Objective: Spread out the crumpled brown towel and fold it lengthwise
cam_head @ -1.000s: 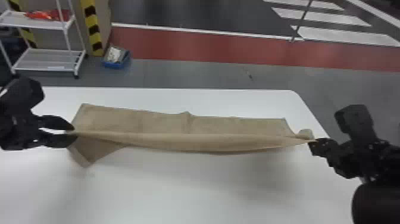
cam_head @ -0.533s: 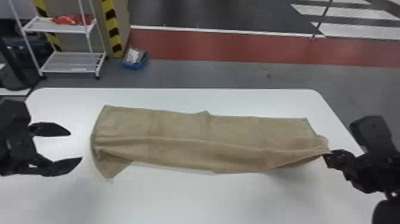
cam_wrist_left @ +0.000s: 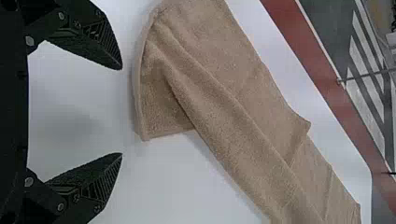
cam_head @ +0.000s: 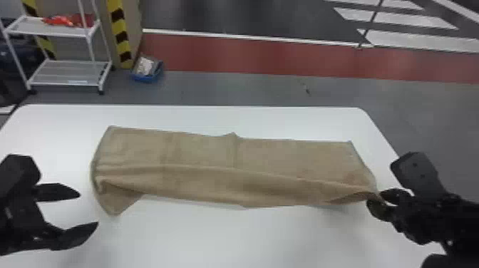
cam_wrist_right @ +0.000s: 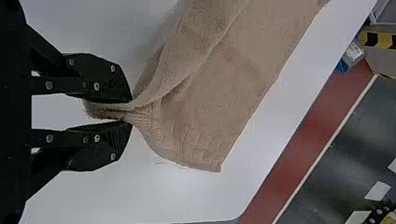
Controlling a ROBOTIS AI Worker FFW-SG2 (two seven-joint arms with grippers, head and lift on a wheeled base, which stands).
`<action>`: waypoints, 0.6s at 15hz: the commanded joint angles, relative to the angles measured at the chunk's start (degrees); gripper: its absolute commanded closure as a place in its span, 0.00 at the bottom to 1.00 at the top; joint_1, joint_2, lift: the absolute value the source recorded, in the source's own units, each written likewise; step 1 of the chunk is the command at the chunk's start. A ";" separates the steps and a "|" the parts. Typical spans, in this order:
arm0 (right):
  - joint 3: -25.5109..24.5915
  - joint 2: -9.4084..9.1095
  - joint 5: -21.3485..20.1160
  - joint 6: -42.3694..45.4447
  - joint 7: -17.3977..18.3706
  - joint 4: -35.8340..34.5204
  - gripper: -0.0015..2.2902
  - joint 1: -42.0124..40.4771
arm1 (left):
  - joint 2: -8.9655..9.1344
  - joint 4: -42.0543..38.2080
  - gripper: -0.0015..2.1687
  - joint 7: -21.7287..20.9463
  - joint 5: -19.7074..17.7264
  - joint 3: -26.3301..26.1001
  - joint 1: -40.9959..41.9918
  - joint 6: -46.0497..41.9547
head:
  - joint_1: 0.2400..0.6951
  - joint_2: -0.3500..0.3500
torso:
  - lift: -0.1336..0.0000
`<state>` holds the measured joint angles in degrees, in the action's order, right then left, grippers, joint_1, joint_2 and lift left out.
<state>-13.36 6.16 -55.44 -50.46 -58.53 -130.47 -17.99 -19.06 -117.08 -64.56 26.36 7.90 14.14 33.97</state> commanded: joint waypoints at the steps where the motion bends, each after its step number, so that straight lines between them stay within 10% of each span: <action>1: 0.26 0.52 -5.29 3.57 -0.79 -1.36 0.02 -2.05 | -0.28 -0.34 0.12 -0.47 -0.26 0.10 0.19 0.09 | 1.00 0.26 | 0.07; 9: 1.05 1.57 -12.32 7.43 -5.36 -1.54 0.09 -3.72 | -0.37 -1.22 0.12 -0.65 -1.84 0.54 1.07 0.27 | 1.00 0.21 | 0.07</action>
<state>-12.35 7.58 -67.13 -43.47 -63.75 -132.37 -21.30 -19.39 -118.32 -65.21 24.73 8.19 15.11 34.24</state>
